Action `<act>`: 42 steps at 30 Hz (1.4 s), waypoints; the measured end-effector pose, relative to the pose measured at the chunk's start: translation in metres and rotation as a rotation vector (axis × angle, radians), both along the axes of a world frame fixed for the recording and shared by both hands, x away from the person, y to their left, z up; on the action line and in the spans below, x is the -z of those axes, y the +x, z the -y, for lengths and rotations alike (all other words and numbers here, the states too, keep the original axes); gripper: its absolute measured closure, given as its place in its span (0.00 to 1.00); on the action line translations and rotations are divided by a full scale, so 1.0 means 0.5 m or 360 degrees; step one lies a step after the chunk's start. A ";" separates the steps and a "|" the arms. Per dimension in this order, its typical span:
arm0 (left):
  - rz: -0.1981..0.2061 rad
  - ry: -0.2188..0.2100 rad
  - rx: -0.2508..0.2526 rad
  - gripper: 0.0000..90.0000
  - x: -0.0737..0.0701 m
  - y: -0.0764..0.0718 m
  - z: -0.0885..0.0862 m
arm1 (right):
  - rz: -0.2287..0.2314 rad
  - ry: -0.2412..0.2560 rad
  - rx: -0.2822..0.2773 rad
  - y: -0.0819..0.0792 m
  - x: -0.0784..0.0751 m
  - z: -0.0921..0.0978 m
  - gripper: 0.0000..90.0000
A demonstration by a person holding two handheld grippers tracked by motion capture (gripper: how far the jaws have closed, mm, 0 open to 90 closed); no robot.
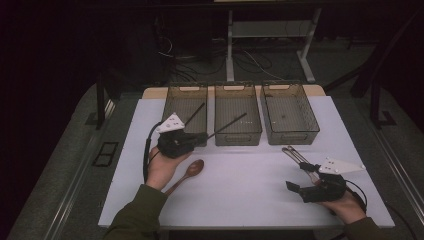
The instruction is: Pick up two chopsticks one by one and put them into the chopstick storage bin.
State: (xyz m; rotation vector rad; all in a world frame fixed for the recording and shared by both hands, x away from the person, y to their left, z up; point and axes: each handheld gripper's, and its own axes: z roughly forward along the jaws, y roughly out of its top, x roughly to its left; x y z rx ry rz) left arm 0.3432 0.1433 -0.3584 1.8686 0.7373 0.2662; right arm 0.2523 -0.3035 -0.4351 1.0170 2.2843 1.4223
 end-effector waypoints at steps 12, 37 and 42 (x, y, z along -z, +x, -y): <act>0.0027 0.0052 -0.0262 0.95 -0.001 0.042 -0.077 | 0.0000 0.0003 0.0005 0.000 0.000 -0.001 0.12; -0.0172 0.0360 -0.0515 0.95 0.061 0.183 -0.089 | 0.0002 0.0009 0.0015 0.000 -0.001 0.004 0.12; -0.0192 0.0377 -0.0506 0.95 0.066 0.188 -0.087 | 0.0001 0.0008 0.0016 0.000 -0.001 0.003 0.12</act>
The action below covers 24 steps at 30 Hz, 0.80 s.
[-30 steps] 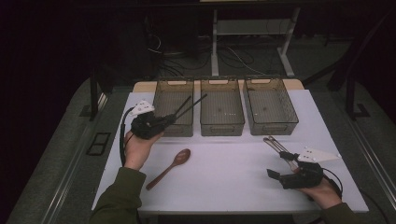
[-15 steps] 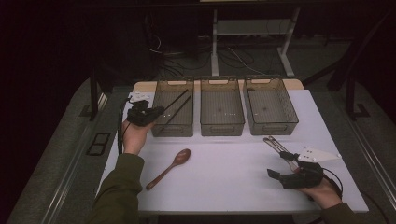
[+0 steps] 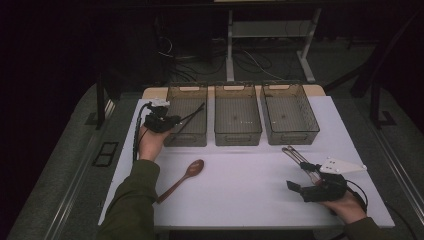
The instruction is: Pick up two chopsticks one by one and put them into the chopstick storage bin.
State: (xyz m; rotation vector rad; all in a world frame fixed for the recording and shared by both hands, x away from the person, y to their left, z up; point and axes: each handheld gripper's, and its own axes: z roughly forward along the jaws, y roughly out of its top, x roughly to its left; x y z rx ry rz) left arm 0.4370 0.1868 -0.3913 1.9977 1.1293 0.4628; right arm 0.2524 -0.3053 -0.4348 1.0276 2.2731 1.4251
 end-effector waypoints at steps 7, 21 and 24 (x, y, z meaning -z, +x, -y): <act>0.0000 -0.0021 0.0009 0.89 0.003 0.002 -0.001 | -0.0001 -0.0001 0.0002 0.000 0.000 0.000 0.12; 0.0082 -0.0200 0.0065 0.71 -0.036 -0.023 -0.016 | 0.0000 -0.0001 0.0000 0.000 0.000 -0.001 0.12; 0.0081 -0.0220 0.0101 0.66 -0.045 -0.035 -0.018 | 0.0003 -0.0003 0.0001 0.000 0.001 -0.002 0.12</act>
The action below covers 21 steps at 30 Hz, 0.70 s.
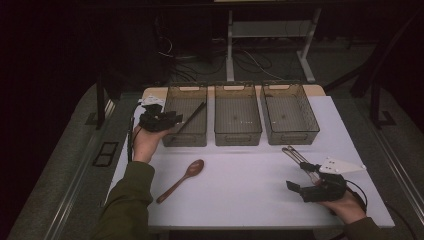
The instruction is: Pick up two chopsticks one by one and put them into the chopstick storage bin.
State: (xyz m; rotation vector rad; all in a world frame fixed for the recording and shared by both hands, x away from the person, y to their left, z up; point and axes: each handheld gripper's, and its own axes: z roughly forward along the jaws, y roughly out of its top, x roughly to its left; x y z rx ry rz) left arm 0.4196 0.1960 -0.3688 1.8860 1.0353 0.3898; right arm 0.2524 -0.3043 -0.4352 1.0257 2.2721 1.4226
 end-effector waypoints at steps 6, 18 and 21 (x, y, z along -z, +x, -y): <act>0.0030 -0.0075 0.0113 0.57 -0.017 -0.035 0.006 | -0.0004 0.0000 0.0004 0.000 0.000 0.000 0.12; 0.0101 -0.0092 0.0282 0.42 -0.014 -0.123 0.034 | 0.0000 -0.0001 0.0005 -0.002 -0.001 -0.001 0.12; 0.0094 -0.0071 0.0309 0.41 -0.007 -0.140 0.040 | -0.0003 -0.0002 0.0009 -0.002 -0.001 0.000 0.12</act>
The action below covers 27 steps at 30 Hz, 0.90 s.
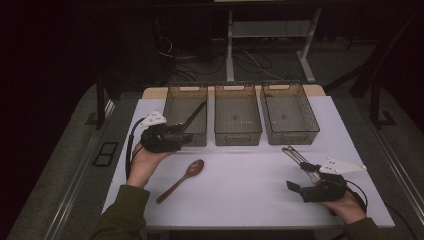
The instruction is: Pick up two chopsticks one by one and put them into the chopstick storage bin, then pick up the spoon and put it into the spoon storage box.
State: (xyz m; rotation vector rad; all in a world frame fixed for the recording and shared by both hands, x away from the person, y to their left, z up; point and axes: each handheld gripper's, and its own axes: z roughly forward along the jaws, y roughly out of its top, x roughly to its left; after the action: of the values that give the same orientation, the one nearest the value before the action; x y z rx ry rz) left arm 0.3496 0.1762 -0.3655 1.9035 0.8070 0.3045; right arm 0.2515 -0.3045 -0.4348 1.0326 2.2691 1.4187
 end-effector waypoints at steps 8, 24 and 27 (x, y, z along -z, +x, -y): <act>-0.0020 0.0052 0.0035 0.50 0.029 -0.054 0.000 | 0.0001 0.0004 0.0005 -0.002 0.000 0.003 0.12; -0.0154 0.0095 0.0054 0.98 0.100 -0.150 -0.046 | 0.0005 -0.0001 -0.0004 -0.001 -0.001 -0.001 0.12; -0.0176 0.0115 0.0060 0.98 0.107 -0.164 -0.048 | 0.0005 -0.0001 -0.0002 -0.002 -0.001 0.000 0.12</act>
State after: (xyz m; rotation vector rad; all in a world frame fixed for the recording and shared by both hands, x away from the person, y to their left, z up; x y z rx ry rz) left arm 0.2675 0.2004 -0.4191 2.0148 0.8425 0.2088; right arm 0.2506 -0.3045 -0.4342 1.0284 2.2685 1.4192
